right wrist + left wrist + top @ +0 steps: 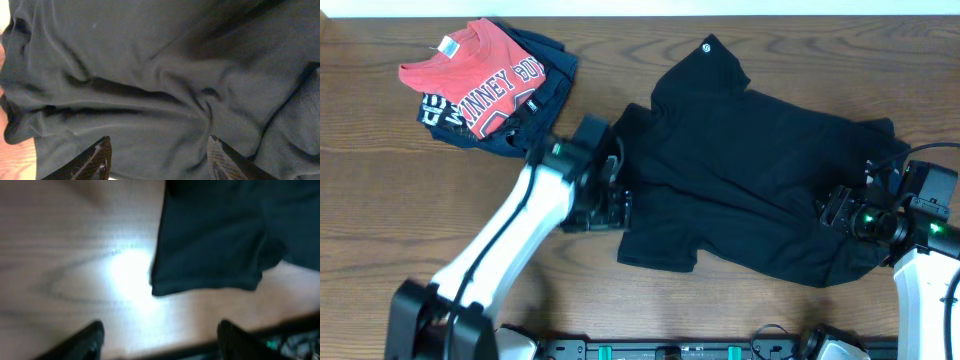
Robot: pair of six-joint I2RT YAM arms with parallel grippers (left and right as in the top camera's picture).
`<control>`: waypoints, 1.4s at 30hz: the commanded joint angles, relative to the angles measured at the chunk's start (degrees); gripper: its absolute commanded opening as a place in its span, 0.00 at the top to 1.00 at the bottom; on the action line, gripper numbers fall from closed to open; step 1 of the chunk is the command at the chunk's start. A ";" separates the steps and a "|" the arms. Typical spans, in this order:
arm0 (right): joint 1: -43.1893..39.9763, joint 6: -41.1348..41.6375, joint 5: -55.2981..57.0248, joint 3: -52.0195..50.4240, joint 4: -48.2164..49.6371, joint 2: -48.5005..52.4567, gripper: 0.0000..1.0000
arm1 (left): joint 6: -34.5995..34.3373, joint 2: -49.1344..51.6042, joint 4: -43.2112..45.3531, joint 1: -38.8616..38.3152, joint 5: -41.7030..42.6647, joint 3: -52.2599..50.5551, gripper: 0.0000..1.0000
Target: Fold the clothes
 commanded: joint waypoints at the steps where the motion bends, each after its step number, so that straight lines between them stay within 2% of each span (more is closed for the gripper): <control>1: -0.50 0.44 -0.66 0.79 0.00 -0.37 0.40 | -6.88 -1.46 6.21 0.02 3.02 -10.71 0.24; 5: -0.50 0.46 -0.66 0.79 0.17 -0.37 0.40 | -8.79 0.02 16.22 0.02 9.38 -17.59 0.24; 8: -0.50 0.48 -0.66 0.79 0.15 -0.37 0.40 | -9.77 1.68 19.02 0.02 10.62 -18.34 0.26; 10: -0.50 0.70 -0.66 0.79 0.17 -0.37 0.40 | -10.80 2.75 20.11 0.02 11.10 -18.34 0.32; 17: -0.50 1.79 -0.66 0.79 0.13 -0.37 0.40 | -11.98 7.56 23.26 0.02 11.15 -18.34 0.68; 19: -0.50 1.77 -0.61 0.79 0.15 -0.37 0.40 | -10.91 8.76 23.15 0.09 11.15 -18.34 0.74; 20: -0.50 1.79 -0.55 0.79 0.15 -0.37 0.39 | -9.75 9.09 22.71 0.22 11.13 -18.34 0.81; 21: -0.52 2.43 -0.26 0.79 0.15 -0.37 0.35 | -8.59 9.11 21.57 0.61 11.13 -18.34 0.92; 22: -0.61 3.17 0.15 0.79 0.15 -0.37 0.32 | -7.82 9.05 20.11 1.11 11.13 -18.34 0.94; 27: -2.99 6.60 5.18 0.79 0.02 -0.11 0.34 | -4.68 6.91 7.76 6.03 10.78 -18.32 0.94; 32: -5.88 6.95 8.09 0.79 -0.63 1.92 0.34 | -3.30 1.88 -3.45 10.47 2.34 -18.32 0.94; 38: -6.99 8.81 13.11 0.76 -1.16 7.52 0.30 | -3.30 -3.23 -5.35 11.26 0.31 -18.32 0.94; 41: -6.97 11.26 13.99 0.76 1.14 11.45 0.32 | -3.30 -3.76 -4.94 11.26 0.28 -18.32 0.94; 42: -6.99 11.76 13.97 0.76 2.91 12.74 0.35 | -3.30 -3.76 -4.85 11.26 0.31 -18.32 0.94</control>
